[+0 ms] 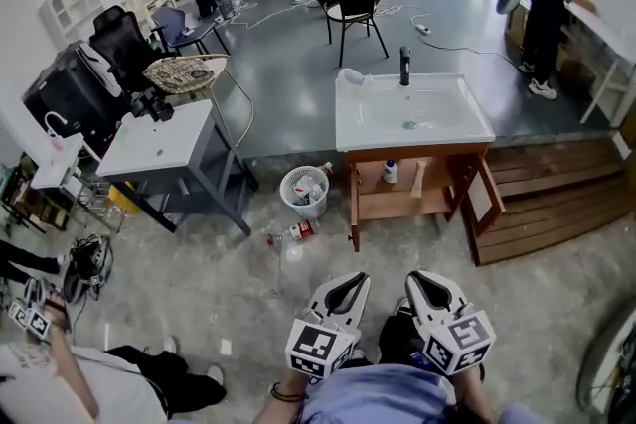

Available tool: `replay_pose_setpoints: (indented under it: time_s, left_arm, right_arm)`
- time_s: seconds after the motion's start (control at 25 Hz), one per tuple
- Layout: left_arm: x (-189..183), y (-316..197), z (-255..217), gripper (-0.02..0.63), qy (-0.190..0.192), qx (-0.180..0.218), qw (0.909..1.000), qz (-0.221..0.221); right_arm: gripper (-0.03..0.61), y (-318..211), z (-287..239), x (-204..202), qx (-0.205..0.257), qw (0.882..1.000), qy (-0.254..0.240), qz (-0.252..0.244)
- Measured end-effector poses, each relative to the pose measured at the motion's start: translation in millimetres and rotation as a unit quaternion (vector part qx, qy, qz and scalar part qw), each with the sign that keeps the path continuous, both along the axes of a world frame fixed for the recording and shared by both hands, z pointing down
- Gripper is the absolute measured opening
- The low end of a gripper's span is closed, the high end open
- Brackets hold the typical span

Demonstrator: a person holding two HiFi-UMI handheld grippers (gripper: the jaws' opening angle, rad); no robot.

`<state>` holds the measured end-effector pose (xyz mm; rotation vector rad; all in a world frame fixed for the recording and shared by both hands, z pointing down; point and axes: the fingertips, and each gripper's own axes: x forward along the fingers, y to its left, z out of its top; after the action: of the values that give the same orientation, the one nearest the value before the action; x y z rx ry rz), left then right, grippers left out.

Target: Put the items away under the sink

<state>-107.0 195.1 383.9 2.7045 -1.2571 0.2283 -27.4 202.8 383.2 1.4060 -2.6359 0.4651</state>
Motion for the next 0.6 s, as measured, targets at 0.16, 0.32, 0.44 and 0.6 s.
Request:
replay_pose_setpoints:
  time_s: [0.16, 0.32, 0.44, 0.6]
  left_arm:
    - [-3.9, 16.5, 1.5, 0.02, 0.002, 0.001, 1.0, -0.003]
    - [-1.3, 24.4, 3.7, 0.02, 0.003, 0.002, 1.0, -0.003]
    - [2.2, 28.2, 4.5, 0.02, 0.007, -0.001, 1.0, 0.0]
    - [6.2, 30.7, 2.3, 0.02, 0.008, 0.004, 1.0, 0.005]
  right_arm:
    - [0.028, 15.0, 0.9, -1.6, 0.005, 1.0, 0.008, -0.001]
    - [0.028, 25.9, -1.1, 4.8, 0.003, 1.0, 0.011, 0.008]
    - [0.028, 32.4, -1.5, 9.1, 0.004, 1.0, 0.015, 0.01]
    - [0.028, 37.2, -3.5, 14.2, 0.006, 1.0, 0.017, 0.017]
